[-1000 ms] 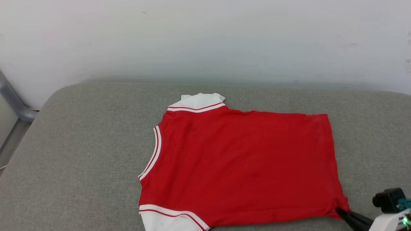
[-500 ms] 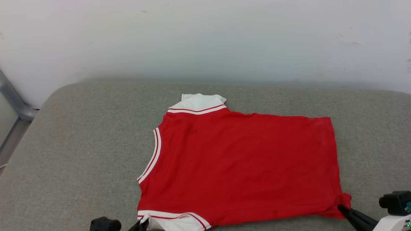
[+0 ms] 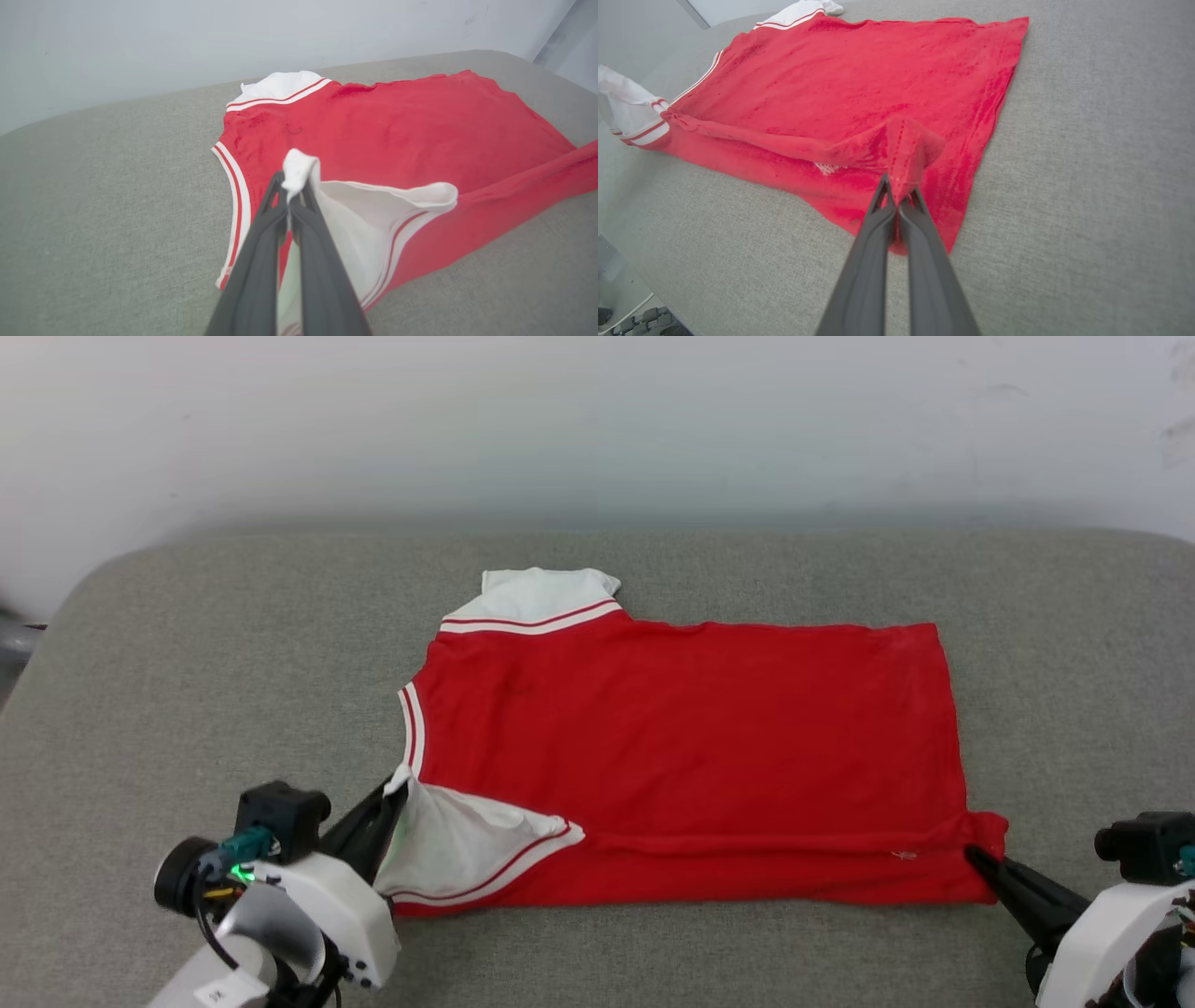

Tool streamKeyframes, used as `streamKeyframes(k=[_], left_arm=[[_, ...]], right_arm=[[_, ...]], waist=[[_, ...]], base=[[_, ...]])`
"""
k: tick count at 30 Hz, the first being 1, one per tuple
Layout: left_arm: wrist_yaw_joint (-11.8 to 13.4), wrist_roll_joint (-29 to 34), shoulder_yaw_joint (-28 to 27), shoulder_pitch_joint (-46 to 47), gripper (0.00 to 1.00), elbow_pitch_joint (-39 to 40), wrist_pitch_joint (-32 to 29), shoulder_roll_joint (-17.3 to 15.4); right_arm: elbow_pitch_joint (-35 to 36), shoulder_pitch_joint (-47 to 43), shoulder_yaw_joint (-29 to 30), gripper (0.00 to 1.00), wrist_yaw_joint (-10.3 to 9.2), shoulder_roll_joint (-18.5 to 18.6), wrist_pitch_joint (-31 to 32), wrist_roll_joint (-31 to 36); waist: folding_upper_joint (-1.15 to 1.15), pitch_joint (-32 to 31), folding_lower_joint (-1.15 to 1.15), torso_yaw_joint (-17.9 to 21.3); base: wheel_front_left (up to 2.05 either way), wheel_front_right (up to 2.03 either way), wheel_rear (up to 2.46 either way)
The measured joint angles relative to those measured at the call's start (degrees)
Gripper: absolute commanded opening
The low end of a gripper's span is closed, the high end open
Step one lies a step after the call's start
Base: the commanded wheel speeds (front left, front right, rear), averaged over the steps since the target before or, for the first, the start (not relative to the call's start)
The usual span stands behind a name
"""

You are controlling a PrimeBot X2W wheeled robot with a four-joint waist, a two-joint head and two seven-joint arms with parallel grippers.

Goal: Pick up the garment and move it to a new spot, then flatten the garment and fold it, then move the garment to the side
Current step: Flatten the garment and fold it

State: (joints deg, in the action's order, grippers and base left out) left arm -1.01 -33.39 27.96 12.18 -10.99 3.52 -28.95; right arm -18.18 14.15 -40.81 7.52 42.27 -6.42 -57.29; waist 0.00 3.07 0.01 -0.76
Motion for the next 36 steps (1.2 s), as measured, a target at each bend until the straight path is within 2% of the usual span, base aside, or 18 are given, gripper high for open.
streamKeyframes(k=[2, 13, 14, 23, 30, 31, 32, 33, 34, 36], left_arm=[[-1.56, 0.63, -0.05, 5.58, 0.0, -3.37, 0.03, 0.16], [-4.0, 2.14, 1.61, 16.72, 0.0, -16.83, 1.51, 2.76], [-4.56, 2.4, 2.26, 19.05, 0.0, -21.16, 2.3, 3.33], [-5.79, 2.8, 5.02, 23.73, 0.0, -32.79, 4.32, 5.48], [-6.31, 1.51, 7.37, 25.4, 0.0, -39.0, 7.0, 7.09], [-6.33, 1.32, 7.67, 25.72, 0.0, -39.64, 7.38, 7.24], [-6.33, 1.19, 7.92, 26.01, 0.13, -40.25, 7.9, 7.34], [-6.36, 0.8, 8.27, 26.27, 0.92, -40.79, 8.31, 7.43], [-6.39, 0.69, 8.66, 26.58, 1.0, -41.11, 8.68, 7.46], [-6.39, 0.62, 9.23, 27.16, 1.0, -41.5, 9.37, 7.4]], right_arm=[[0.63, 1.93, 1.37, 0.0, 0.0, -0.51, 1.24, 0.56], [-0.44, 7.23, 2.37, 0.0, 0.0, -2.71, 3.75, 1.83], [-1.79, 9.14, 1.96, 0.0, 0.0, -3.41, 4.48, 2.18], [-6.76, 12.95, 0.24, 0.0, 0.0, -5.44, 5.94, 2.68], [-9.34, 13.65, -0.71, 0.0, 0.0, -6.57, 6.44, 2.53], [-9.61, 13.78, -0.69, 0.13, 0.0, -6.73, 6.35, 2.38], [-9.87, 13.81, -0.62, 0.46, 0.0, -6.91, 5.94, 2.32], [-10.2, 13.82, -0.46, 1.0, 0.0, -7.12, 5.6, 2.33], [-10.5, 13.83, -0.25, 1.0, 0.0, -7.3, 5.15, 2.35], [-10.65, 13.85, 0.09, 1.0, -0.01, -7.45, 4.16, 2.41]], waist=[[0.0, 1.94, 0.0, 0.77], [0.0, 7.16, 0.0, 2.04], [0.0, 8.57, 0.01, 2.16], [0.0, 11.75, 0.0, 2.17], [0.0, 12.5, 0.0, 2.37], [0.0, 12.44, 0.0, 2.38], [0.0, 12.32, 0.0, 2.37], [0.0, 12.12, 0.0, 2.34], [0.0, 11.84, 0.0, 2.29], [0.0, 11.16, 0.0, 2.12]], base=[[0.0, 0.0, 0.0], [0.0, 0.0, 0.0], [0.0, 0.0, 0.0], [0.0, 0.0, 0.0], [0.0, 0.0, 0.0], [0.0, 0.0, 0.0], [0.0, 0.0, 0.0], [0.0, 0.0, 0.0], [0.0, 0.0, 0.0], [0.0, 0.0, 0.0]])
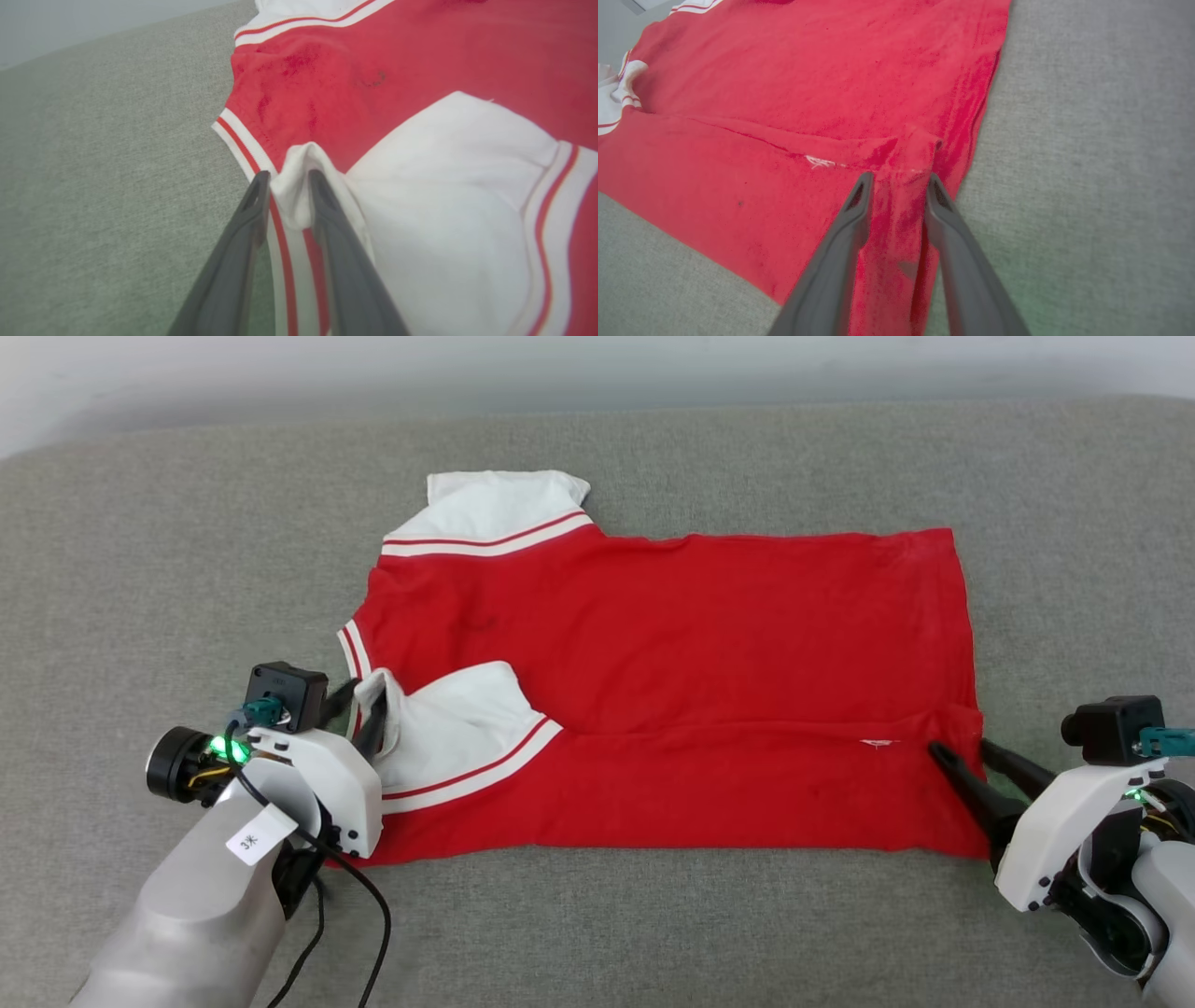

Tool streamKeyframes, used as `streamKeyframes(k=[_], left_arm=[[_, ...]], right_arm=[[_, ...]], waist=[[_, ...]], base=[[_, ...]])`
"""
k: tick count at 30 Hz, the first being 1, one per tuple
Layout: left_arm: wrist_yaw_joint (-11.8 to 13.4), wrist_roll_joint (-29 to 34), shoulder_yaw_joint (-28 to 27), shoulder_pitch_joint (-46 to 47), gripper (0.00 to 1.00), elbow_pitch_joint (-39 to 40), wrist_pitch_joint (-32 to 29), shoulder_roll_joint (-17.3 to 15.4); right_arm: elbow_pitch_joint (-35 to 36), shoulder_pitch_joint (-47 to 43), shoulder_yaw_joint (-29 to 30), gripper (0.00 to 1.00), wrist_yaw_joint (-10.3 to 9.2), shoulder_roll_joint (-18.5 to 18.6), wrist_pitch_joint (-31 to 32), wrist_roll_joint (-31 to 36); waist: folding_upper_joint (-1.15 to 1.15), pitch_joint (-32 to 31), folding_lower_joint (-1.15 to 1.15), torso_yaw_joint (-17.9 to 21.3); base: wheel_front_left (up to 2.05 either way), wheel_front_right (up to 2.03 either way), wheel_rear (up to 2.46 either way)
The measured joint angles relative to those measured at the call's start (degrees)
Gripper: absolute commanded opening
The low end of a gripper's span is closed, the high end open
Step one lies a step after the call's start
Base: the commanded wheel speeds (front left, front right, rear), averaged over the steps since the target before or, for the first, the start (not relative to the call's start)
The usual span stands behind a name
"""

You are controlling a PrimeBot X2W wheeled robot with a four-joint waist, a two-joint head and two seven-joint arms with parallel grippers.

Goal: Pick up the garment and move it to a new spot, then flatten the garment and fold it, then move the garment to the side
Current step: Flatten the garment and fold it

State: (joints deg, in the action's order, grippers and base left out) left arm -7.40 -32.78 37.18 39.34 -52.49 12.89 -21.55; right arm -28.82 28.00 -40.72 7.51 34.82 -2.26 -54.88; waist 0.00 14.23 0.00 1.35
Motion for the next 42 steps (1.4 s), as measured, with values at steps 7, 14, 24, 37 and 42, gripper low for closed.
streamKeyframes(k=[7, 14, 24, 37, 42], left_arm=[[0.0, -0.78, 2.44, 1.83, 1.0, 1.66, 0.9, -1.94], [-0.01, -3.8, 6.38, 3.64, 1.0, 7.5, -6.46, -5.04], [-0.01, -18.03, 12.72, 6.34, 1.0, 17.78, -34.05, -11.41], [-0.01, -28.85, 17.67, 4.08, 1.0, 21.17, -52.06, -16.11], [-0.01, -30.19, 18.06, 2.55, 1.0, 18.0, -51.87, -15.0]], right_arm=[[0.82, -2.42, 1.24, 1.0, 0.0, 0.09, -3.15, 0.93], [2.19, -5.95, 2.89, 1.0, 0.0, 0.69, -3.82, 2.27], [4.12, -7.74, 5.38, 1.0, 0.0, -0.03, -1.88, 4.04], [5.88, -8.71, 7.42, 1.0, 0.0, -1.1, 0.86, 4.72], [6.46, -8.39, 7.89, 1.0, 0.0, -1.55, 1.78, 5.14]], waist=[[0.0, -3.52, 0.0, -1.18], [0.0, -7.22, -0.01, -2.65], [0.0, -9.01, -0.01, -3.27], [0.0, -7.97, -0.01, -1.28], [0.0, -6.32, -0.01, -0.24]], base=[[0.0, 0.0, 0.0], [0.0, 0.0, 0.0], [0.0, 0.0, 0.0], [0.0, 0.0, 0.0], [0.0, 0.0, 0.0]])
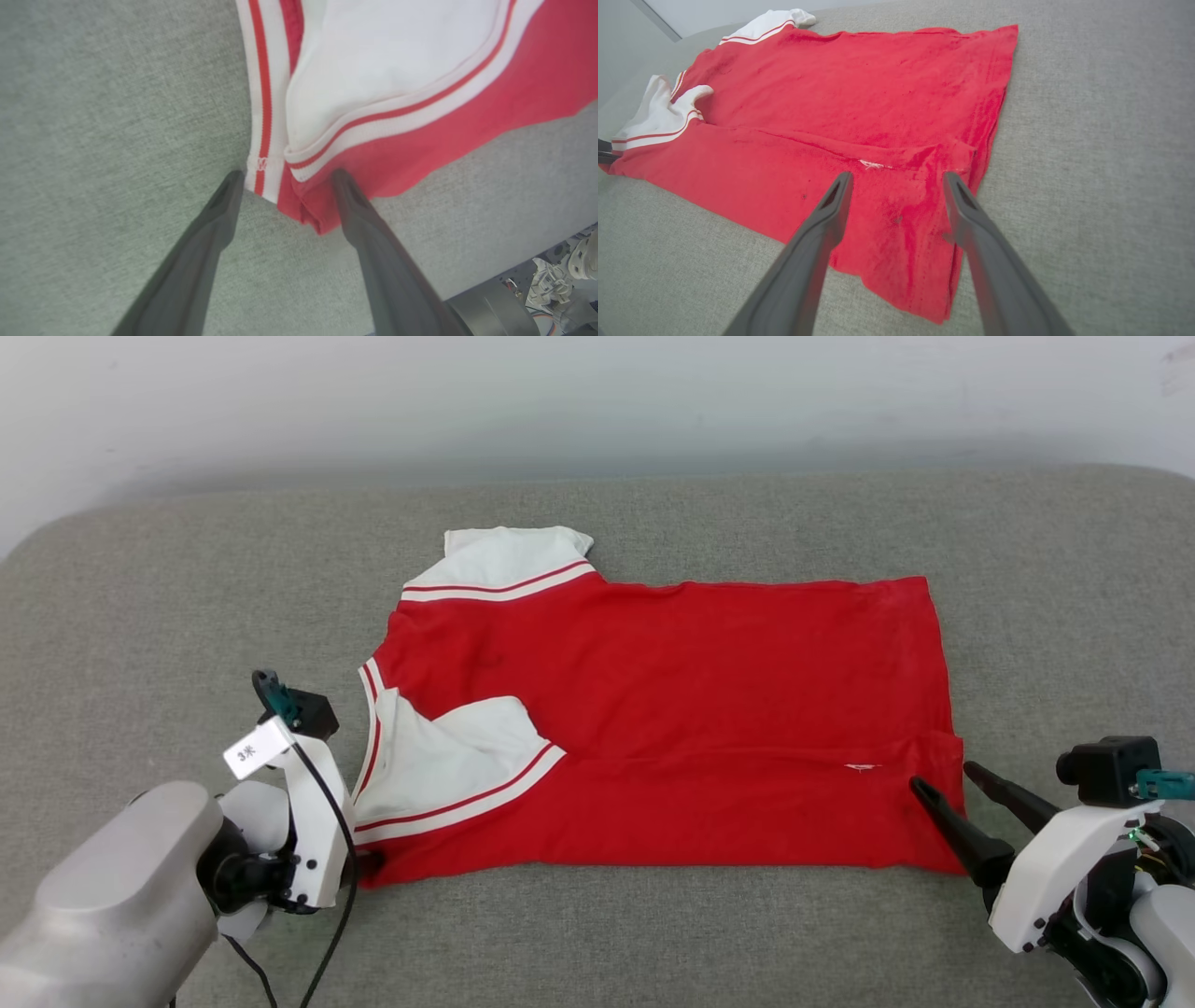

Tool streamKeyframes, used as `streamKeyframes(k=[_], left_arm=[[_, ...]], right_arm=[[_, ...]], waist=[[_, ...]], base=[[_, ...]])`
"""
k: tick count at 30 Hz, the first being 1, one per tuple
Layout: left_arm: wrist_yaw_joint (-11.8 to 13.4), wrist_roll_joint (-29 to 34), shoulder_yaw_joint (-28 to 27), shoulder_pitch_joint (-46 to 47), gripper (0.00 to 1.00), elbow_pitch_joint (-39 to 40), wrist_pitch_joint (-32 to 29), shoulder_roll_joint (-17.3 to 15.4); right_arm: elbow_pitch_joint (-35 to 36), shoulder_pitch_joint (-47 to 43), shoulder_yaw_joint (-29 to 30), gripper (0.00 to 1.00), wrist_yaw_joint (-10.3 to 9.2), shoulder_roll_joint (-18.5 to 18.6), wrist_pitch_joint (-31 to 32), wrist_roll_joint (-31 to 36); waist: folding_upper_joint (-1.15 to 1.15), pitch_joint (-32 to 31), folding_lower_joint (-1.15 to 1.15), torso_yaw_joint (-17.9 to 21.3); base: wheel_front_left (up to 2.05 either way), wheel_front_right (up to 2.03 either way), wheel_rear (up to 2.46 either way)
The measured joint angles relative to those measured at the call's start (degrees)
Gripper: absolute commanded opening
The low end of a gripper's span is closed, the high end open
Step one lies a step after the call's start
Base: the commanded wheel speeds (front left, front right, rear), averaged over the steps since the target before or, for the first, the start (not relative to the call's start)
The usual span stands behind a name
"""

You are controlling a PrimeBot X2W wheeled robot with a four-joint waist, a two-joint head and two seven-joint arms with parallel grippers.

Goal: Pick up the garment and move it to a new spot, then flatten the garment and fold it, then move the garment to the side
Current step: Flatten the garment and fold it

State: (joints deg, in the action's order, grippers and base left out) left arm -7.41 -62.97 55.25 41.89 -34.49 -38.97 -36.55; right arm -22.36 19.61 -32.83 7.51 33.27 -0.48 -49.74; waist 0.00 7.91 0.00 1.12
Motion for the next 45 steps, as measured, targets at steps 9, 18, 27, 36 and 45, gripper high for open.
streamKeyframes(k=[9, 18, 27, 36, 45], left_arm=[[0.01, 0.16, 3.08, -0.22, 0.0, -1.89, 1.36, 1.01], [0.0, 0.67, 4.68, -0.38, 0.0, 0.54, 7.21, -0.7], [0.0, 1.12, 5.28, -0.16, 0.0, 5.04, 11.48, -3.02], [0.05, 2.83, 6.12, 0.98, 0.0, 7.23, 12.13, -3.14], [0.42, 3.81, 6.09, 2.2, 0.0, 7.73, 13.04, -2.94]], right_arm=[[0.11, 0.45, 0.23, 1.0, 0.0, -0.2, 0.6, 0.53], [1.62, 3.82, 0.82, 1.0, 0.0, 4.01, 3.99, 3.96], [7.3, 8.04, -1.35, 1.0, 0.0, 11.7, 25.3, 1.57], [4.67, 8.65, -2.77, 1.0, 0.0, 9.99, 39.35, -1.02], [-4.05, 9.97, -4.47, 1.0, 0.0, 4.28, 38.82, 0.9]], waist=[[0.0, 0.78, 0.0, 0.78], [0.0, -1.12, 0.0, 0.51], [0.0, -2.23, 0.0, -0.3], [0.0, -1.38, 0.0, -1.25], [0.0, 1.16, 0.01, -2.2]], base=[[0.0, 0.0, 0.0], [0.0, 0.0, 0.0], [0.0, 0.0, 0.0], [0.0, 0.0, 0.0], [0.0, 0.0, 0.0]])
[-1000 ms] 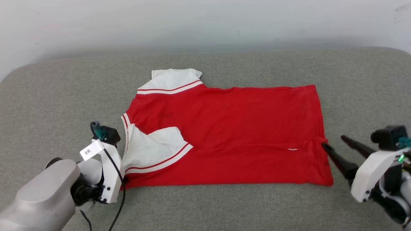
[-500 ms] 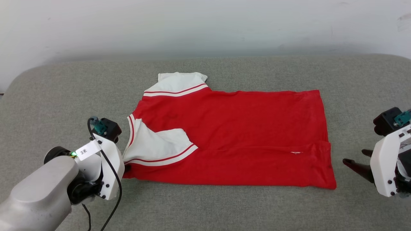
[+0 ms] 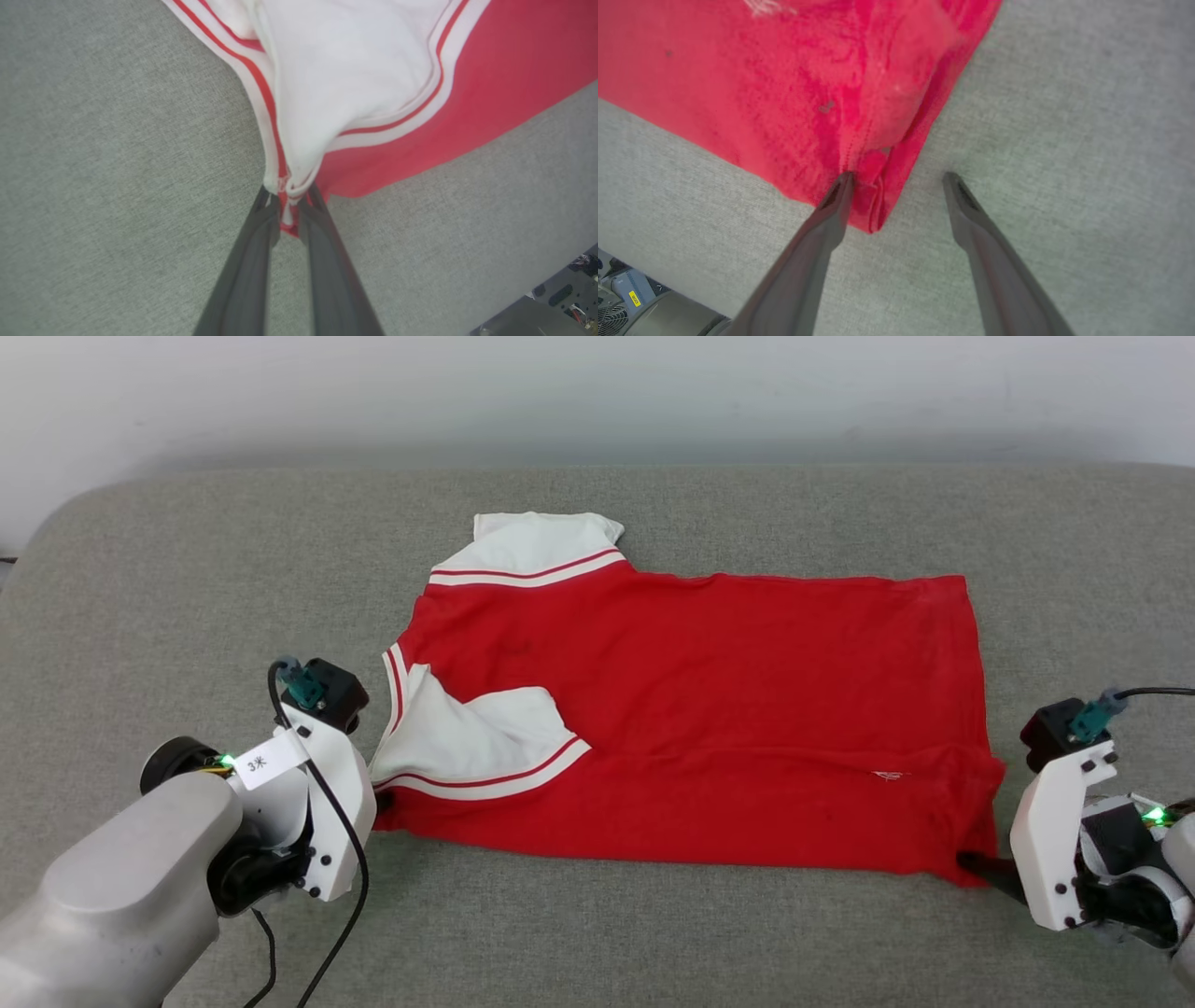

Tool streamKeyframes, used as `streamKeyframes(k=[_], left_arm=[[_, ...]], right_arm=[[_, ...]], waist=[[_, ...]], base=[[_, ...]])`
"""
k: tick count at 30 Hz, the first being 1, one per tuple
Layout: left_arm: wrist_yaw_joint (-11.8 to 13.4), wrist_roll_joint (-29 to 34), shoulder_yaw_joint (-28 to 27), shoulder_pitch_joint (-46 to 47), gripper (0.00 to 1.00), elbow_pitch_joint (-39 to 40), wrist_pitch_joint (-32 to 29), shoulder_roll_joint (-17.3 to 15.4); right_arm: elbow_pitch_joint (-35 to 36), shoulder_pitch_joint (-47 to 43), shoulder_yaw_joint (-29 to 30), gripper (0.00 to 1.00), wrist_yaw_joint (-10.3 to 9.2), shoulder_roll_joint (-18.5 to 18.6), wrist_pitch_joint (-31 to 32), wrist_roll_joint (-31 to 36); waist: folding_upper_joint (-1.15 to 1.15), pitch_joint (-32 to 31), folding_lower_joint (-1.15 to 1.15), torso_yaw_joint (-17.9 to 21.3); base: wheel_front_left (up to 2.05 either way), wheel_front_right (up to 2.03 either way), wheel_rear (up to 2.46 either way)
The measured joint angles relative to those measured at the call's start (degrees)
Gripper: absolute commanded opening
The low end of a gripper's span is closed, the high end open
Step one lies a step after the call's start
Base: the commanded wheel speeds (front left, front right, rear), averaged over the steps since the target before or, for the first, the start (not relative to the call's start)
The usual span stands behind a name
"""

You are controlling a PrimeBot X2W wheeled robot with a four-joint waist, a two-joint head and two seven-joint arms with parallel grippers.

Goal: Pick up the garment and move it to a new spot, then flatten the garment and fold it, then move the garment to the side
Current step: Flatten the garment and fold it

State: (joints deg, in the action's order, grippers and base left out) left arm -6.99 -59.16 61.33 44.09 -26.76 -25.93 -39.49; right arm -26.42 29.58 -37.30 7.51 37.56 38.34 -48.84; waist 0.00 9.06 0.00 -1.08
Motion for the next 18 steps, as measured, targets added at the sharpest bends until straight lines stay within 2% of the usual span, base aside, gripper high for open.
streamKeyframes(k=[5, 9, 10, 11, 12, 18], left_arm=[[0.18, 0.02, 0.07, 0.01, 0.0, -0.15, 0.41, 0.15], [0.18, 0.03, 0.19, 0.0, 0.0, -0.51, 0.67, 0.34], [0.18, 0.02, 0.19, -0.02, 0.0, -0.6, 0.77, 0.32], [0.18, 0.01, 0.19, -0.05, 0.0, -0.7, 0.93, 0.31], [0.18, -0.02, 0.14, -0.16, 0.0, -0.85, 1.13, 0.3], [0.44, -0.83, -0.16, -2.04, 0.0, -1.23, 2.85, 0.1]], right_arm=[[-5.9, 0.1, -0.79, 1.0, -0.01, -3.21, -2.4, -0.02], [-8.29, 0.65, -2.14, 1.0, -0.01, -3.81, -4.49, -0.26], [-8.43, 0.73, -2.5, 0.89, -0.01, -3.81, -5.14, -0.6], [-8.36, 0.8, -2.98, 0.36, -0.02, -3.75, -5.98, -0.7], [-8.37, 0.83, -3.36, 0.0, -0.02, -3.65, -7.08, -0.97], [-6.79, 1.24, -5.73, 0.0, -0.01, -2.77, -11.85, -2.86]], waist=[[0.0, 1.28, 0.0, -0.26], [0.01, 1.76, -0.01, -0.49], [0.01, 1.73, -0.01, -0.45], [0.01, 1.67, -0.01, -0.38], [0.01, 1.55, -0.01, -0.29], [0.0, -0.16, 0.0, 0.18]], base=[[0.0, 0.0, 0.0], [0.0, 0.0, 0.0], [0.0, 0.0, 0.0], [0.0, 0.0, 0.0], [0.0, 0.0, 0.0], [0.0, 0.0, 0.0]])
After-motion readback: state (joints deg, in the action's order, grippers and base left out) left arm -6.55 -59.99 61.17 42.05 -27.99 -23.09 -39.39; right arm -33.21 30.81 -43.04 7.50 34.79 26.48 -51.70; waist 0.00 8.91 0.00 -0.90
